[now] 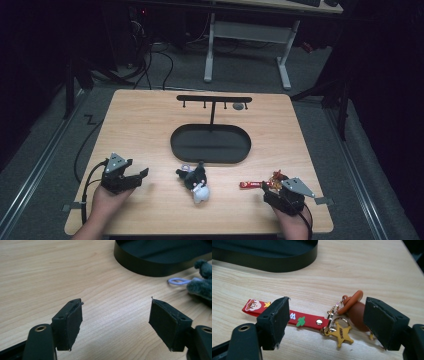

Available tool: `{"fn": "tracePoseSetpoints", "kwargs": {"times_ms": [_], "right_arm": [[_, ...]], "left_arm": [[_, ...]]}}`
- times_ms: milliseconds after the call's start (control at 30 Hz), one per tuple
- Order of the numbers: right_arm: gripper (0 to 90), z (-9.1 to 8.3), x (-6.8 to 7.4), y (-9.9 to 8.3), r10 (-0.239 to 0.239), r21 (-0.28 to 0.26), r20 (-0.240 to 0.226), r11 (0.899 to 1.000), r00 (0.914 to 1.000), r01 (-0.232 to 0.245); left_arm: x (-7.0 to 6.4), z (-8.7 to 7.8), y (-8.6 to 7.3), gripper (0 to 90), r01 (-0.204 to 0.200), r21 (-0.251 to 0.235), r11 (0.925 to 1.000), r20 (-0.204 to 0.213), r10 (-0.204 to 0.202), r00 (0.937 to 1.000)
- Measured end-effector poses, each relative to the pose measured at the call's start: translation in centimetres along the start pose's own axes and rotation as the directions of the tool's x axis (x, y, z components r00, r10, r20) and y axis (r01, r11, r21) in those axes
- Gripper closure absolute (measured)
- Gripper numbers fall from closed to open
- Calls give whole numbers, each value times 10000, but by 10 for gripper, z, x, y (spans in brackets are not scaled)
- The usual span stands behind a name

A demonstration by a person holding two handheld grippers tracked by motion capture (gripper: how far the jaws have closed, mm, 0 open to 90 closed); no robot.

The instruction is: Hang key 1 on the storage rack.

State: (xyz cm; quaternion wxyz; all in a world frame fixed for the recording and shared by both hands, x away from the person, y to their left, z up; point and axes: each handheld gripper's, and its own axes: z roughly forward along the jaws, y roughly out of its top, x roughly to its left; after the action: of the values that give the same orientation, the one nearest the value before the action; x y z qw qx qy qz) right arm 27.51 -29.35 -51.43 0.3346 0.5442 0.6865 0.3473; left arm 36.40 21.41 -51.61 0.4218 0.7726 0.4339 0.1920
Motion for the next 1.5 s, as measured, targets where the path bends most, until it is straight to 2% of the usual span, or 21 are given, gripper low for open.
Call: {"fn": "tracePoseSetpoints", "kwargs": {"times_ms": [100, 133, 267, 400, 767, 967, 1033, 1167, 1200, 1367, 1500], "right_arm": [[214, -3, 1, 0, -102, -180, -48, 9998, 9999, 101], [209, -5, 1, 0, -102, -483, -246, 9988, 9996, 90], [210, -4, 2, -1, -224, -388, -394, 9990, 9990, 208], [210, -4, 1, -2, -191, -270, -504, 9995, 9985, 178], [203, -4, 4, 1, -383, -303, -551, 9989, 9977, 366], [144, -4, 8, 3, -427, -271, -893, 9988, 9951, 405], [100, -4, 12, 5, -533, -288, -1067, 9983, 9929, 505], [81, -3, 17, 6, -557, -205, -1294, 9984, 9900, 535], [82, -3, 20, 7, -651, -141, -1467, 9979, 9870, 637], [38, -2, 29, 8, -890, -7, -1610, 9959, 9829, 901], [15, -1, 39, 8, -1089, 85, -1928, 9936, 9752, 1126]], "left_arm": [[-1, 1, 0, 269, -85, 39, 10000, 195, 84, 9998], [-2, 2, 0, 269, -228, -62, 9997, 232, 229, 9995], [-3, 2, 0, 269, -225, -206, 9995, 356, 232, 9991], [-4, 5, 0, 274, -348, 70, 9994, 443, 344, 9984], [-8, 3, -2, 273, -545, 88, 9985, 566, 539, 9969], [-10, 3, -1, 272, -567, 61, 9984, 590, 563, 9967], [-11, 4, -1, 272, -633, 95, 9979, 637, 626, 9960], [-12, 4, -1, 280, -687, 106, 9976, 672, 678, 9954], [-12, 4, 0, 283, -722, 115, 9973, 693, 713, 9950], [-14, 4, -1, 263, -907, 155, 9958, 495, 898, 9947], [-16, 5, -1, 263, -1024, 190, 9946, 507, 1013, 9936]]}}
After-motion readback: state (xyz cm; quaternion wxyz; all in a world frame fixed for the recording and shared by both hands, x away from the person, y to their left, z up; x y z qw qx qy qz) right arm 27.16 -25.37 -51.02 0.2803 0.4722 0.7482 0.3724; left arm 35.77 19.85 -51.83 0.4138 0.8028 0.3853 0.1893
